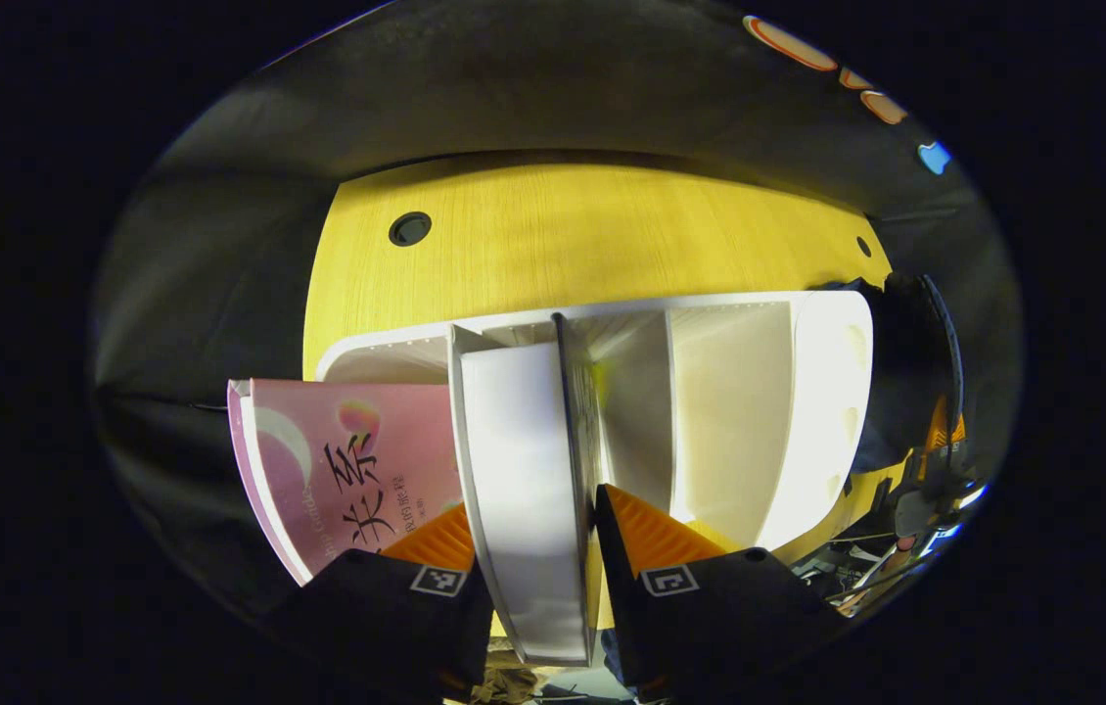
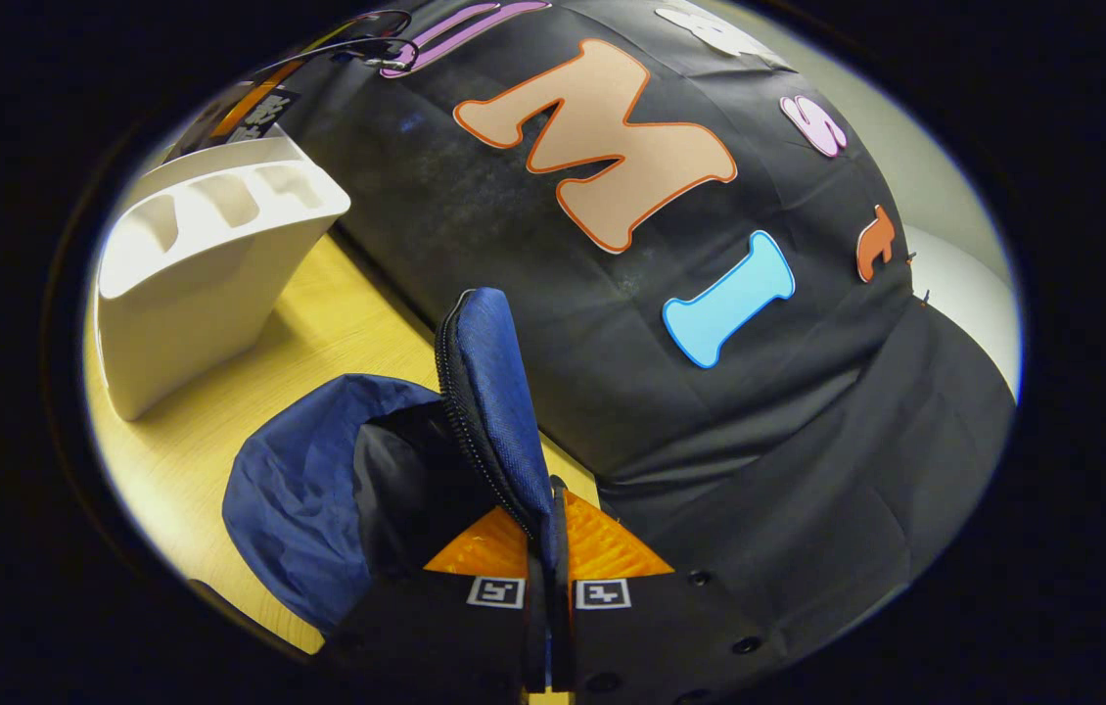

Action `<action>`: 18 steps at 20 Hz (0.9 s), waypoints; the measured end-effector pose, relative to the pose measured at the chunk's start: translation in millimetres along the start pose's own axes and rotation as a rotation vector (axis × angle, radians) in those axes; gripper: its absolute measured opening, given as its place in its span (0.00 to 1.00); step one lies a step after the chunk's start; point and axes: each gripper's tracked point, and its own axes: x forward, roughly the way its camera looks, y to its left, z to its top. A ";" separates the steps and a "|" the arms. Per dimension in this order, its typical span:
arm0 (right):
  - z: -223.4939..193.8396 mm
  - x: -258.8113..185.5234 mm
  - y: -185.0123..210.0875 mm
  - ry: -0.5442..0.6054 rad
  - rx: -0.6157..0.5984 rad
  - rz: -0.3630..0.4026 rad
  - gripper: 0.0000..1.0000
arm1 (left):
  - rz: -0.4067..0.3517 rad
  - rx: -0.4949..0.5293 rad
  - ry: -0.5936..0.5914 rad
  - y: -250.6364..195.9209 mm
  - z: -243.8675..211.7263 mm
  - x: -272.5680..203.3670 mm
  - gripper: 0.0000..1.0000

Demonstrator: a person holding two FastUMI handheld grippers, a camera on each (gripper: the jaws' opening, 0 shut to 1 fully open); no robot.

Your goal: Open the schoolbag, grab two books from the bookshelf and put them into the schoolbag.

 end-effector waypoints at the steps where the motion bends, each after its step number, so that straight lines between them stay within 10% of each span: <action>1: -0.1 0.3 -0.1 0.000 0.002 0.000 0.05 | 0.002 -0.001 0.008 -0.2 -0.6 -0.2 0.50; 18: -1.0 -2.5 -12.5 -0.013 0.038 -0.003 0.05 | 0.026 -0.129 0.068 -3.3 -21.3 -23.6 0.33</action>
